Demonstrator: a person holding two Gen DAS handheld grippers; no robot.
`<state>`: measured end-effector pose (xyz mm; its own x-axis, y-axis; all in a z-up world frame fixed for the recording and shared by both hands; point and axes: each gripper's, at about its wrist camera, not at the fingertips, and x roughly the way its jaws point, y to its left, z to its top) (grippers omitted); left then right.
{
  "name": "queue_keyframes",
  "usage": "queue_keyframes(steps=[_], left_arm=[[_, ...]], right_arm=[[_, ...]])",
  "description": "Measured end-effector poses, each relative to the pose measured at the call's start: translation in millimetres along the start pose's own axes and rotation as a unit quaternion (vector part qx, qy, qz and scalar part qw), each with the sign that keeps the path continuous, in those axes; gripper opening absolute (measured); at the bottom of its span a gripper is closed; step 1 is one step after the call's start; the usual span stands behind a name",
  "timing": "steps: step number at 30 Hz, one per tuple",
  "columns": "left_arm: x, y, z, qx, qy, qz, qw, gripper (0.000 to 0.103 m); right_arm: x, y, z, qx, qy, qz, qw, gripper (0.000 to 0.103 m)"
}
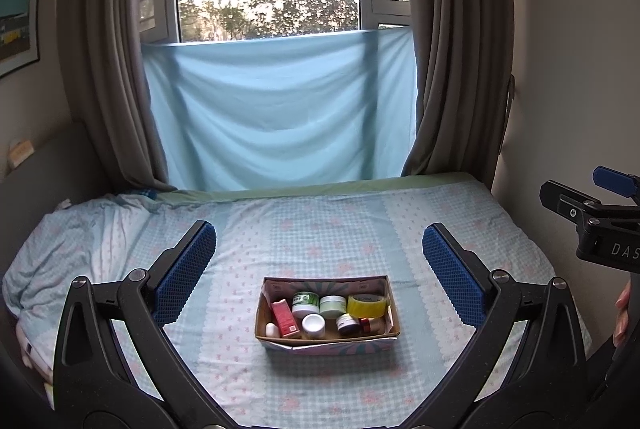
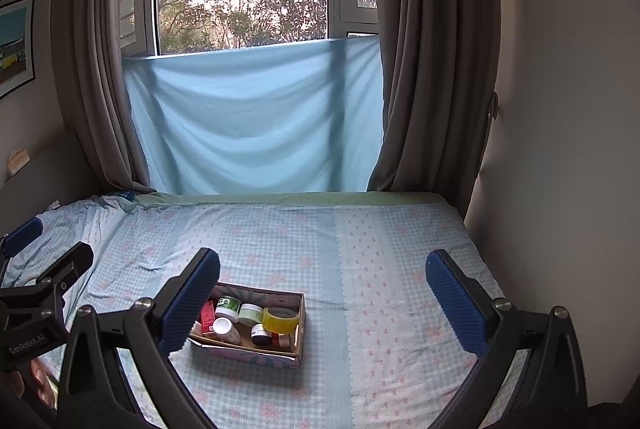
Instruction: Organize rigid objects
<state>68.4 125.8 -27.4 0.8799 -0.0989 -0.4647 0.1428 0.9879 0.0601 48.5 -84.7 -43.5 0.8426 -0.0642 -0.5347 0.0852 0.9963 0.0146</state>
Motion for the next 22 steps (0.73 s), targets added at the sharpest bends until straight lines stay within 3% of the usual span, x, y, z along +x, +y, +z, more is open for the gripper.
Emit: queue_keyframes(steps=[12, 22], left_arm=[[2.6, -1.9, 1.1, 0.008, -0.022, 0.021, 0.9995, 0.103], [12.0, -2.0, -0.2, 0.001, -0.014, -0.004, 0.9999, 0.103]], right_arm=[[3.9, 0.1, 2.3, 0.004, -0.002, -0.005, 1.000, 0.103], [13.0, 1.2, 3.6, 0.010, 0.007, -0.005, 1.000, 0.103]])
